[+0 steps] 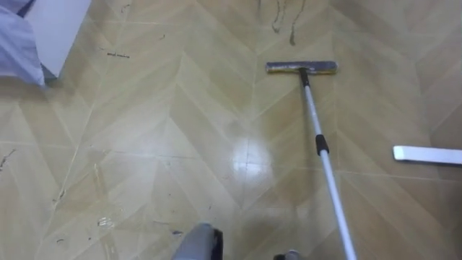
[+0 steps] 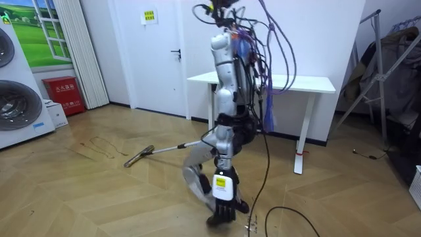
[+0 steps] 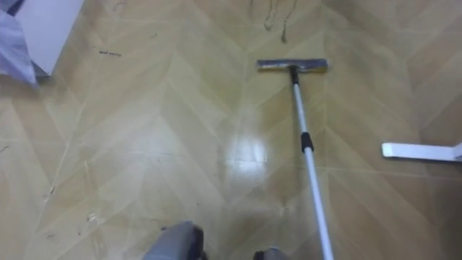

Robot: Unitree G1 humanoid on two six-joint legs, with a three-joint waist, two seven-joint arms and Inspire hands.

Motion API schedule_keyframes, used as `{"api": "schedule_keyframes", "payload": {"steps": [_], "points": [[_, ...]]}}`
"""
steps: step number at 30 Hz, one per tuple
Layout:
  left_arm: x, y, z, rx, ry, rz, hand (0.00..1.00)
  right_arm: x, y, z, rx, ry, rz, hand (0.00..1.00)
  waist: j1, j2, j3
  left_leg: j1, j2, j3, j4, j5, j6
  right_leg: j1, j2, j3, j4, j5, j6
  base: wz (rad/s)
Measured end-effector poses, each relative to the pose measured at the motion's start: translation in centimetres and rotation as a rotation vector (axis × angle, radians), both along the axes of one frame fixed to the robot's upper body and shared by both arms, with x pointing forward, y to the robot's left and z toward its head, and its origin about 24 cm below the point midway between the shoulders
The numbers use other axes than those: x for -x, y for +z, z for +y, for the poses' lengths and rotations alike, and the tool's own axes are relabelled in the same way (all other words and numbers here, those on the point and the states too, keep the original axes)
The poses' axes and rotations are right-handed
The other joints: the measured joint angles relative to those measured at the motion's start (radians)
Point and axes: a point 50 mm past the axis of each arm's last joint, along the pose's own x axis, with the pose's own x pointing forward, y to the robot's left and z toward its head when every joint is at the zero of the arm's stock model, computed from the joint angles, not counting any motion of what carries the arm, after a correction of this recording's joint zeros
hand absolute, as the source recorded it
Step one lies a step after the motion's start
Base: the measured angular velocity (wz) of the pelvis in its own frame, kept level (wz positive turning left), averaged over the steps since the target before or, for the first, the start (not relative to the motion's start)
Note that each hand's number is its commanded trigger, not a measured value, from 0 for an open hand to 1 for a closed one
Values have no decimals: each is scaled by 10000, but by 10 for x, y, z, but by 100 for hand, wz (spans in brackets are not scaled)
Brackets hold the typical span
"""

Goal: Mop floor

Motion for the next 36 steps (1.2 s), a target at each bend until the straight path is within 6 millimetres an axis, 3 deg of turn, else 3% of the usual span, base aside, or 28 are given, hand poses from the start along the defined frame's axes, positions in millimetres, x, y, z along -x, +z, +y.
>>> {"api": "schedule_keyframes", "payload": {"steps": [1, 2, 3, 5, 7, 8, 10, 11, 12, 13, 14, 15, 16, 17, 19, 21, 23, 24, 25, 27, 29, 30, 31, 32, 33, 34, 35, 36], "points": [[0, 0, -1, 98, 138, -110, 0, -21, 5, 0, -170, 133, -499, 100, 202, -164, 103, -729, 124, 451, 1604, -161, 149, -49, 50, 258, 161, -14, -9, -45], [-1, 0, -1, 113, 99, -174, 0, -32, 7, 1, -271, 184, -767, 100, 261, -191, 127, -1007, 156, 611, 2018, -264, 291, -55, 50, 356, 183, -13, -10, -35], [1, 0, -1, 182, 70, -251, 0, -50, 12, 2, -461, 245, -1260, 100, 364, -317, 204, -1397, 170, 773, 2218, -512, 427, -63, 70, 585, 183, -15, -5, -19], [1, 0, -2, 324, 13, -339, 0, -64, 17, 4, -671, 223, -1655, 100, 407, -444, 244, -1524, 259, 827, 1043, -918, 376, -84, 124, 726, 182, -131, 231, -1], [-5, 0, 0, 478, -51, -449, 0, -65, 17, 4, -913, -109, -1860, 100, 341, -273, 157, -760, 288, 849, -2813, -1093, 335, -187, 191, 572, 240, -304, 420, 29], [-6, 0, 0, 532, -58, -437, 0, -66, 18, 3, -965, -226, -1926, 100, 329, -178, 151, -470, 288, 855, -3796, -1156, 339, -177, 210, 471, 244, -373, 430, 31], [-7, 0, 0, 749, -96, -216, 0, -38, 11, -4, -1071, -842, -1500, 100, 252, 39, 61, 826, 261, 943, -6808, -1268, 444, 6, 218, 254, 211, -700, 463, 23], [-7, 0, 0, 816, -87, -168, 0, -29, 9, -7, -1055, -912, -1318, 100, 233, 107, 25, 1105, 266, 995, -7240, -1320, 523, 106, 190, 188, 153, -736, 461, 25], [-10, 0, -1, 969, -109, -175, 0, -11, 8, -16, -881, -1058, -900, 100, 129, 271, -58, 1427, 113, 1118, -7607, -2160, 1127, 331, 25, 58, 11, -799, 512, 34], [-11, 0, -1, 995, -77, -139, 0, 4, 9, -25, -635, -1150, -434, 100, -86, 288, -86, 1555, -101, 1211, -7665, -2464, 1411, 396, -239, 72, 78, -768, 636, 40], [-14, 1, -2, 998, -75, -197, 0, 12, 9, -29, -481, -1139, -178, 100, -206, 315, -97, 1570, -199, 1268, -7627, -2639, 1489, 266, -393, 68, 496, -576, 868, 50], [-22, 1, -3, 993, -96, -406, 0, 31, 9, -36, -174, -1069, 351, 100, -453, 462, -130, 1593, -494, 1208, -7440, -2962, 1658, -326, -705, 203, 1754, 358, 1138, 44], [-26, 2, -3, 972, -138, -503, 0, 42, 8, -37, -102, -1046, 634, 100, -561, 592, -147, 1651, -572, 1131, -7301, -3166, 1711, -662, -723, 303, 2404, 1025, 1116, 35], [-32, 3, -2, 868, -256, -752, 0, 61, 8, -38, 12, -1130, 1127, 100, -583, 732, -193, 1800, -580, 1037, -7141, -3575, 1768, -1284, -552, 720, 3307, 2296, 1208, 0], [-45, 6, -1, 635, -361, -1368, 0, 76, 2, -25, -242, -1422, 1558, 100, -662, 1019, -173, 2168, -580, 895, -7105, -4033, 1805, -2430, -348, 1074, 3146, 2102, 1543, -15], [-48, 7, -4, 587, -375, -1542, 0, 84, -2, -13, -401, -1542, 1832, 100, -873, 1061, -176, 2528, -628, 900, -7227, -4328, 1863, -2962, -400, 1089, 1477, 2055, 1596, 0], [-46, 6, -5, 610, -388, -1481, 0, 88, -4, -6, -573, -1670, 2143, 100, -873, 995, -142, 3008, -632, 897, -7370, -4673, 1790, -3151, -370, 994, -509, 2180, 1499, -8], [-43, 5, -6, 629, -339, -1385, 0, 89, -4, -6, -543, -1675, 2234, 100, -844, 922, -99, 3415, -632, 891, -7475, -4939, 1721, -3105, -367, 849, -1628, 2413, 1313, -6], [-38, 4, -7, 577, -239, -1194, 0, 83, -3, -9, -424, -1556, 2206, 100, -783, 828, -57, 3843, -601, 846, -7509, -5245, 1603, -2933, -371, 636, -1968, 2806, 1154, 0], [-32, 4, -5, 482, -70, -905, 0, 71, -1, -15, -175, -1383, 2131, 100, -716, 719, -52, 4191, -488, 656, -7150, -5617, 1301, -2539, -382, 345, -1709, 2741, 1034, 6], [-34, 5, -1, 310, -96, -950, 0, 42, 5, -24, 127, -1003, 1693, 100, -483, 633, -30, 3698, -157, 718, -5257, -5093, 696, -2353, -345, 143, -1093, 2240, 796, -10], [-36, 6, 1, 142, 45, -1056, 0, 14, 11, -31, 432, -621, 1193, 100, -243, 404, 90, 3156, 48, 685, -3774, -4117, 415, -2220, -304, 136, -633, 1863, 596, -33], [-38, 6, 1, 82, 224, -1225, 0, -16, 19, -36, 673, -221, 536, 100, 23, 225, 101, 2548, 244, 678, -2615, -2799, 258, -2146, -190, 166, -345, 1528, 532, -33], [-41, 7, 1, 53, 211, -1342, 0, -33, 24, -36, 714, -17, 125, 100, 166, 148, 96, 2251, 292, 681, -2201, -2107, 219, -2122, -172, 188, -243, 1418, 515, -16], [-46, 8, 2, 22, 187, -1540, 0, -66, 35, -37, 830, 360, -757, 100, 383, -14, 117, 1707, 354, 670, -1625, -1299, 128, -2066, -129, 206, -111, 1182, 536, -10], [-49, 8, 2, 32, 161, -1693, 0, -92, 46, -39, 915, 693, -1554, 100, 649, -62, 147, 1163, 630, 678, -1301, -1431, 239, -1925, 40, 201, -33, 978, 512, -11], [-50, 9, 3, 18, 135, -1702, 0, -104, 51, -38, 889, 785, -1988, 100, 743, -129, 189, 943, 741, 683, -1339, -1586, 381, -1827, 89, 202, -7, 871, 495, -13], [-49, 9, 3, 11, 65, -1694, 0, -122, 59, -34, 786, 862, -2726, 100, 944, -228, 275, 673, 826, 667, -1909, -2091, 442, -1502, 126, 200, -22, 630, 577, 9]]}}
